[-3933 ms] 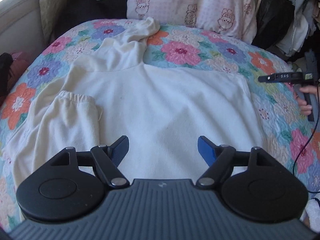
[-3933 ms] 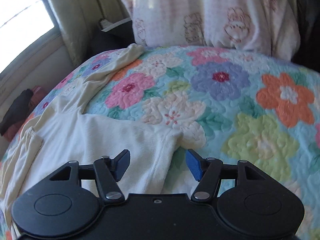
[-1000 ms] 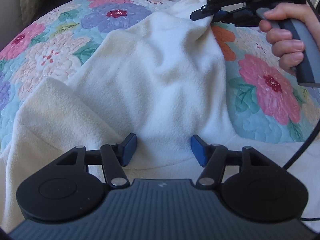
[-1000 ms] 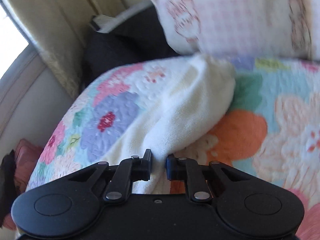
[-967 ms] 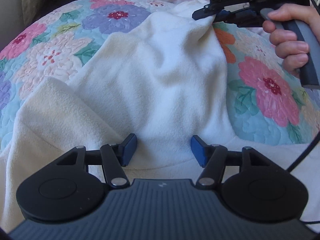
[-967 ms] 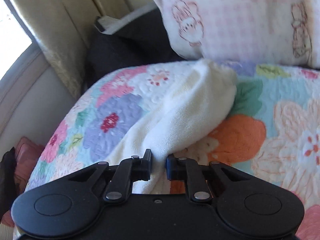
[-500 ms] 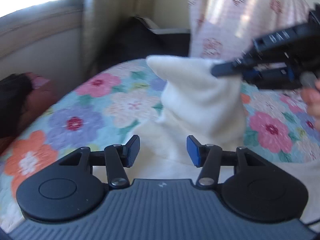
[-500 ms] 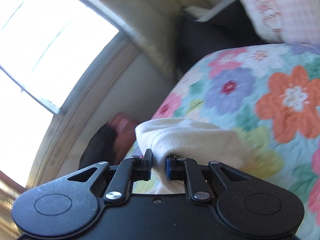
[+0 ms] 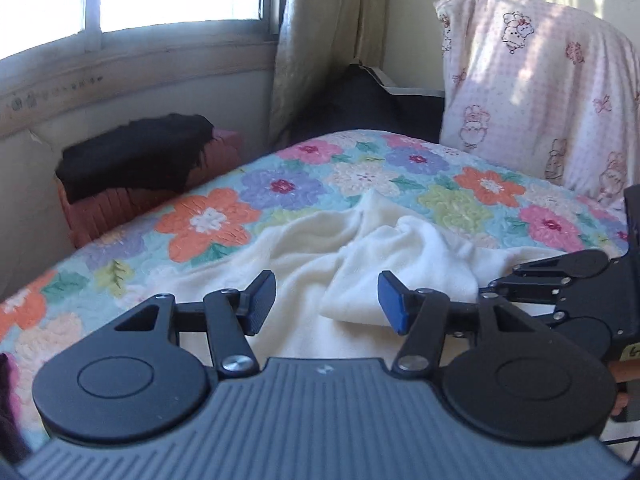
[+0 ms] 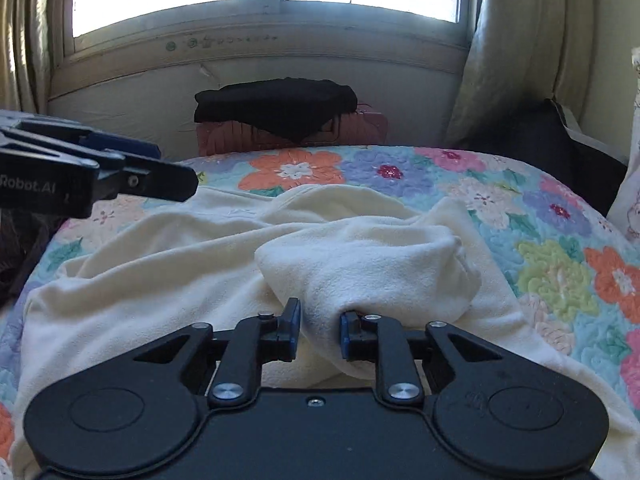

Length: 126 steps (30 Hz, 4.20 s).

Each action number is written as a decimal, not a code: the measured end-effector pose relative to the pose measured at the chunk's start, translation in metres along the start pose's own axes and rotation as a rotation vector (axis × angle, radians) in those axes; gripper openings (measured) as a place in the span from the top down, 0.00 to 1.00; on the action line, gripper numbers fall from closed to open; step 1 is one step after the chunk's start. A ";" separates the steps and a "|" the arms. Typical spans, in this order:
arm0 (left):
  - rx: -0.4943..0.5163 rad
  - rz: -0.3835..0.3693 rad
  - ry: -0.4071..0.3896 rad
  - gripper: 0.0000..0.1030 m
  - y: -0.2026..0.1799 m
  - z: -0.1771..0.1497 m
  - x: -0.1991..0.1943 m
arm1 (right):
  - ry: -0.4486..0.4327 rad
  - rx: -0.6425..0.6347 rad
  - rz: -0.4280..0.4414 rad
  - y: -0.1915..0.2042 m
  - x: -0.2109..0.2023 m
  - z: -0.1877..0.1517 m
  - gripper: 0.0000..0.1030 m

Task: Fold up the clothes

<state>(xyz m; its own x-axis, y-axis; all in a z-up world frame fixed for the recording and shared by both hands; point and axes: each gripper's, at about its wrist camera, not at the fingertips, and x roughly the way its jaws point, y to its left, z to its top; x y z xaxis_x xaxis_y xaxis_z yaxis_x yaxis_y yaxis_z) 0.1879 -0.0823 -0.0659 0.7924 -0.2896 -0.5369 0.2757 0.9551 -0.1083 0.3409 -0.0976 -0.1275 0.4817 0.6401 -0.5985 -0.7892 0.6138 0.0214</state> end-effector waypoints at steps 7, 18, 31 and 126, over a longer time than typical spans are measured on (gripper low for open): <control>0.045 -0.260 0.045 0.40 -0.030 0.019 0.061 | 0.047 0.182 0.116 -0.014 0.003 -0.027 0.68; 0.017 -0.232 0.335 0.78 -0.014 0.013 0.173 | 0.030 0.226 0.142 -0.008 0.008 -0.049 0.67; -0.176 -0.199 0.124 0.88 0.027 -0.025 0.025 | 0.052 0.694 0.109 -0.011 -0.049 -0.074 0.48; -0.387 -0.179 0.288 0.47 0.219 -0.022 0.060 | 0.063 0.291 0.140 -0.015 -0.010 0.075 0.48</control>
<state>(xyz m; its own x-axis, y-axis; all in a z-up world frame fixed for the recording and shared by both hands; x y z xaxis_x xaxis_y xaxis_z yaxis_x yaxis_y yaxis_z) 0.2842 0.1107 -0.1405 0.5542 -0.4738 -0.6843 0.1284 0.8610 -0.4922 0.3764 -0.0791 -0.0619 0.3441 0.7036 -0.6217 -0.6996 0.6337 0.3300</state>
